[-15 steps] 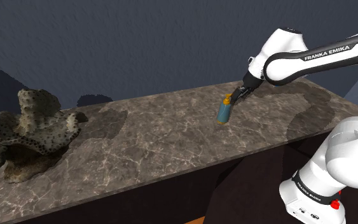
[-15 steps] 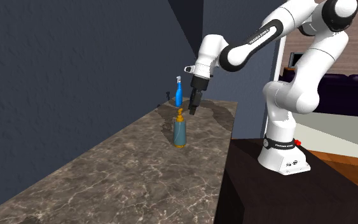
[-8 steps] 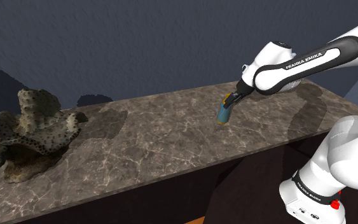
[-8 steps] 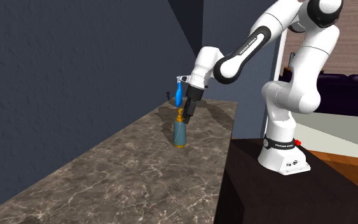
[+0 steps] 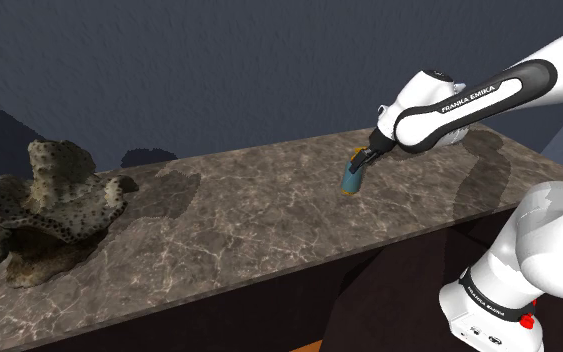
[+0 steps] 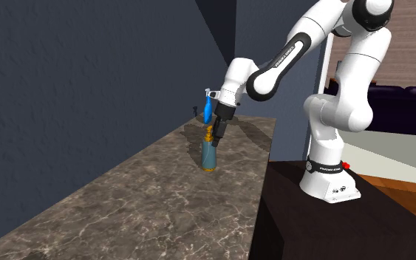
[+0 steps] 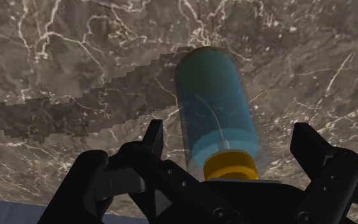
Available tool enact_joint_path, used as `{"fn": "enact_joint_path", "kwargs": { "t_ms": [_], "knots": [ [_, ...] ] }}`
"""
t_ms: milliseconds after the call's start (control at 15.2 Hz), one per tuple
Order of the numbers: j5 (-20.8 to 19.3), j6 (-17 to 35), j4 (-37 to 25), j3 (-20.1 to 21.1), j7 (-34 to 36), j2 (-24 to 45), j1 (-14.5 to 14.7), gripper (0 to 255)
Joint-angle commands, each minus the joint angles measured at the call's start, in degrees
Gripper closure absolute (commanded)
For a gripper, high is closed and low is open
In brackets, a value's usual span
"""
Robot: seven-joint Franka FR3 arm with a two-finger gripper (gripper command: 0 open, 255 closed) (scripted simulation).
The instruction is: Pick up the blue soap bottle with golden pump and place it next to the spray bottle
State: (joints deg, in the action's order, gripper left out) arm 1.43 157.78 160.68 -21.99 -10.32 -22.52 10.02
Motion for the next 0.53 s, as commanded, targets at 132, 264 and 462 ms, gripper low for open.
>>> {"fn": "enact_joint_path", "kwargs": {
  "t_ms": [132, 264, 462],
  "knots": [
    [0.0, 0.01, 0.0, 0.0, 0.0, 0.01, 0.0, 255],
    [0.0, 0.0, 0.0, 0.0, 0.0, 0.0, 0.0, 255],
    [0.0, 0.0, 0.0, 0.0, 0.0, -0.01, -0.01, 255]
  ]
}}
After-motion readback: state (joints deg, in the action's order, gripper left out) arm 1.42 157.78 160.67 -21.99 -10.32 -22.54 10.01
